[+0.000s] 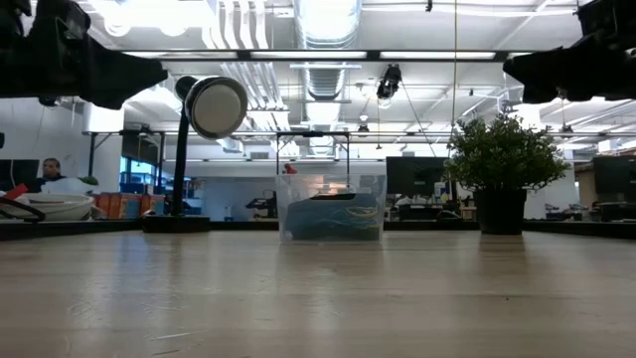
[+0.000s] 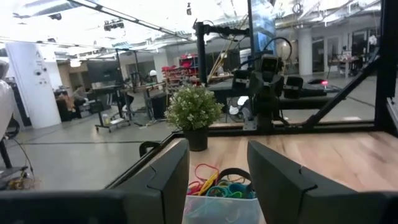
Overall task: Pick and place rubber bands into bin
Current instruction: Return to Home Position
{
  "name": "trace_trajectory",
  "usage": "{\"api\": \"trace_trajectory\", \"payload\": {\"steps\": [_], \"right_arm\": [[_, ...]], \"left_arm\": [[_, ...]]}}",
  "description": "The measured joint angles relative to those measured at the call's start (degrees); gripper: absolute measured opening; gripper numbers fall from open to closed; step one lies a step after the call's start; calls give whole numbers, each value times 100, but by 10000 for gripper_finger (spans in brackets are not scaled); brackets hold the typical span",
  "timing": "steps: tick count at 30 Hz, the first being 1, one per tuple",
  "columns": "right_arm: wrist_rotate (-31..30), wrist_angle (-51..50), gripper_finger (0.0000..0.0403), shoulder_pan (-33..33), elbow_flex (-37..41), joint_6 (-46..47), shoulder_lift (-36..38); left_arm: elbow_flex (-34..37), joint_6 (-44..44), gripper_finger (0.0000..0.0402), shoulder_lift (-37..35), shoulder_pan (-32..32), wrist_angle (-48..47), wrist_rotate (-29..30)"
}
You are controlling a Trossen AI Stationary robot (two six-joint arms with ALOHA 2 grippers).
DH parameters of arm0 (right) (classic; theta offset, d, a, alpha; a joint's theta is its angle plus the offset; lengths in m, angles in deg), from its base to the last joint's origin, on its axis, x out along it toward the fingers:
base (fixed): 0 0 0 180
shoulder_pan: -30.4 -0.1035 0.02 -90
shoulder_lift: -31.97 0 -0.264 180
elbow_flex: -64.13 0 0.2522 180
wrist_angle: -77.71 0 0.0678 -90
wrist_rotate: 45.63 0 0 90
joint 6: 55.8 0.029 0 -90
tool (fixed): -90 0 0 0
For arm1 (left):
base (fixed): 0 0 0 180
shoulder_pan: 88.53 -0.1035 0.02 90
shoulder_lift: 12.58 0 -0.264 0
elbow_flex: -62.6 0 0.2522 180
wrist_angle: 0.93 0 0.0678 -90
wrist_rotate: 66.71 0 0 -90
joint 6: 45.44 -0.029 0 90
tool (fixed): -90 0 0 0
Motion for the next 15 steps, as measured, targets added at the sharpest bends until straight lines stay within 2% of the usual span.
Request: {"api": "trace_trajectory", "payload": {"steps": [8,12,15], "right_arm": [[-9,-159,74,0,1,23,-3],[14,-307,73,0,0,35,-3],[307,-319,75,2,1,-56,-3]], "left_arm": [[2,-39,148,34,2,-63,12],[2,-277,148,58,0,-386,-42],[6,-493,148,-35,2,-634,-588]]}}
